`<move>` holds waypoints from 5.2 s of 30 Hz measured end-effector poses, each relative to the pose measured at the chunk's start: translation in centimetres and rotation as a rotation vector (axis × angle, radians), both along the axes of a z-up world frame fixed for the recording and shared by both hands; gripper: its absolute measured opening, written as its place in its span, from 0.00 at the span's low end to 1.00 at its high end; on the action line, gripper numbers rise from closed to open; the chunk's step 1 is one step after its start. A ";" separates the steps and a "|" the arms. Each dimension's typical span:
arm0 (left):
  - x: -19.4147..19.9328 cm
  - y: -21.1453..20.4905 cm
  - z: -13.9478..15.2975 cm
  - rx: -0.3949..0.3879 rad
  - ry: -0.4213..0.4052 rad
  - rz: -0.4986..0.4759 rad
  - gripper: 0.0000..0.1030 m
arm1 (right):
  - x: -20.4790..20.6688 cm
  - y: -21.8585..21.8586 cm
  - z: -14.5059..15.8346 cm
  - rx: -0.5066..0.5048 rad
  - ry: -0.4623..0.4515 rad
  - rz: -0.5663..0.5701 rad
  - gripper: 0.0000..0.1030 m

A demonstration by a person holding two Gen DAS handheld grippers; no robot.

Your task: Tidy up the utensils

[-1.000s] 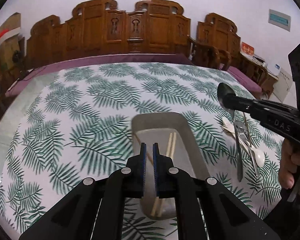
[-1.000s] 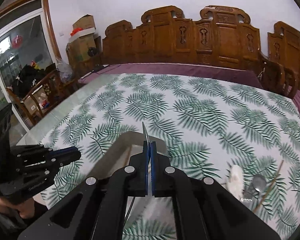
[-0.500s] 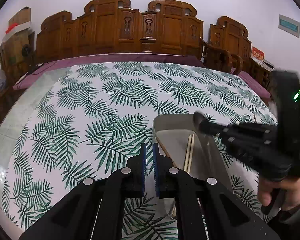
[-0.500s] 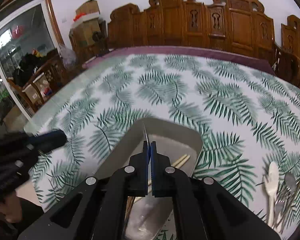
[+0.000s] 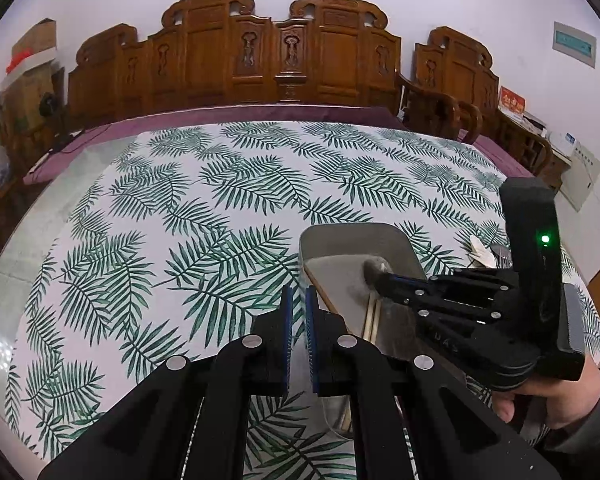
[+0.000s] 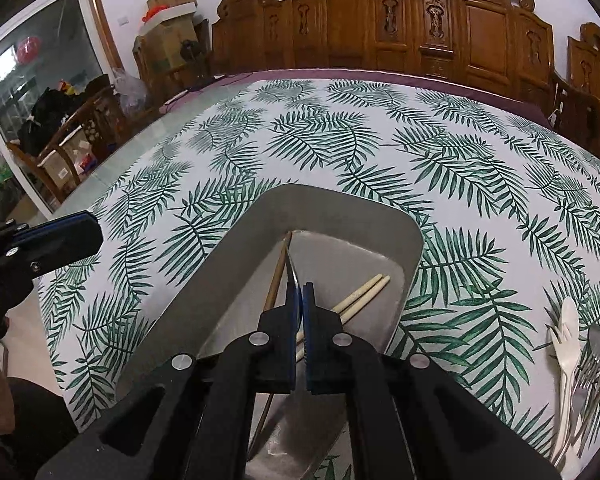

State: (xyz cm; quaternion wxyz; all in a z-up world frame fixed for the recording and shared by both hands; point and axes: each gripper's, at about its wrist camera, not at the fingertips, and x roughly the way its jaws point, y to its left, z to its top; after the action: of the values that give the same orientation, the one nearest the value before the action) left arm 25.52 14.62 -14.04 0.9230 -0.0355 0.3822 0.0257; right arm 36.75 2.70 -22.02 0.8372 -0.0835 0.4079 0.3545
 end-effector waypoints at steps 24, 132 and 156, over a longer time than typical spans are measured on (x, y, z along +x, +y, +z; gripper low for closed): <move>0.9 -6.5 -0.4 -0.004 -0.004 -0.132 0.39 | 0.3 -18.2 5.7 0.006 -0.144 -0.205 0.05; 10.2 -22.1 -10.0 -0.048 0.272 -0.152 0.05 | 1.5 -30.0 0.4 0.080 -0.005 -0.393 0.08; 4.9 -19.8 -6.0 0.062 0.191 -0.187 0.05 | -0.6 -26.8 1.8 0.100 -0.032 -0.292 0.08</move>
State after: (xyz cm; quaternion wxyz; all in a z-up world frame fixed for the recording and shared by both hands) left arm 30.43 -5.17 -20.09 0.8814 0.0315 0.4691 -0.0456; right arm 36.17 -24.07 -20.23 0.8894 0.0127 0.3842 0.2475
